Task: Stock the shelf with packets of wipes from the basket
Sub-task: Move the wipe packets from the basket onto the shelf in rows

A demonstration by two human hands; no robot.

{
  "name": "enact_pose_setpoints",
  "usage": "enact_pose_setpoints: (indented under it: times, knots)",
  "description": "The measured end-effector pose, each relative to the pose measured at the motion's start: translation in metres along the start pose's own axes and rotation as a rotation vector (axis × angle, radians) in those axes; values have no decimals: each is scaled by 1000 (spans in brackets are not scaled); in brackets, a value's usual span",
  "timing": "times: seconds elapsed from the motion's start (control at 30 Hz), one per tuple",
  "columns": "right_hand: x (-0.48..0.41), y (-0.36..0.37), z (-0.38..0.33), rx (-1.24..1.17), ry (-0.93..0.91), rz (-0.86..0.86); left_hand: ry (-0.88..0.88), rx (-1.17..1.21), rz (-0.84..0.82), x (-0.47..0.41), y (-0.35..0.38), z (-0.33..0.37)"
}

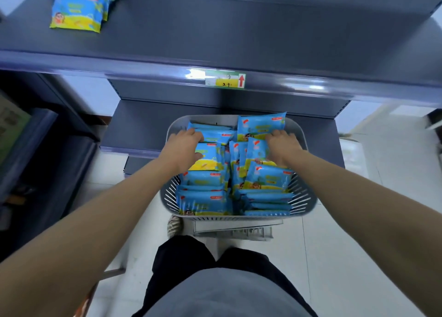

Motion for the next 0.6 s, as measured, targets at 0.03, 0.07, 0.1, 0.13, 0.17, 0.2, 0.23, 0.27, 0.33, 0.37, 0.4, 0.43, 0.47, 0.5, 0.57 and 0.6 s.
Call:
enact_pose_setpoints:
  times: [0.03, 0.07, 0.1, 0.13, 0.17, 0.2, 0.23, 0.27, 0.33, 0.37, 0.4, 0.43, 0.47, 0.5, 0.57, 0.6]
  knots:
    - [0, -1, 1, 14, 9, -14, -15, -12, -14, -3, 1, -3]
    - [1, -2, 3, 25, 8, -23, -28, -19, -29, -6, 4, -5]
    - [1, -7, 5, 21, 4, -21, -31, -38, -41, -13, 4, -8]
    - [1, -13, 6, -6, -12, -17, -33, -63, -62, -21, 5, -10]
    - [4, -16, 6, -49, -41, -16, -47, -80, -93, -24, 10, -11]
    - [5, -23, 5, -91, -62, -6, -54, -94, -113, -30, 12, -13]
    - [7, -31, 3, -126, -77, 7, -61, -109, -132, -35, 15, -16]
    - [11, -37, 2, -153, -90, 22, -78, -123, -165, -38, 19, -16]
    - [18, -49, -4, -155, -107, 54, -112, -140, -235, -42, 28, -16]
    - [20, -53, -7, -154, -113, 62, -130, -152, -261, -43, 32, -17]
    - [23, -57, -10, -164, -123, 65, -147, -164, -278, -44, 34, -19]
    - [25, -60, -13, -189, -139, 61, -164, -175, -291, -45, 36, -21]
    - [27, -62, -15, -227, -160, 51, -178, -187, -301, -46, 37, -22]
    - [29, -64, -16, -274, -183, 35, -189, -195, -311, -47, 39, -22]
    - [29, -68, -19, -363, -209, 7, -214, -213, -330, -49, 40, -24]
    - [28, -70, -21, -390, -215, -3, -223, -236, -321, -49, 39, -26]
Point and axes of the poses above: each hand's wrist, its own x-axis away from the middle knuckle, its own y-axis out of the palm, z = x × y, the point moved 7 cm from there along -x, towards the middle knuckle, and after that the axes turned 15 degrees about -z, right-handed, at the moved point
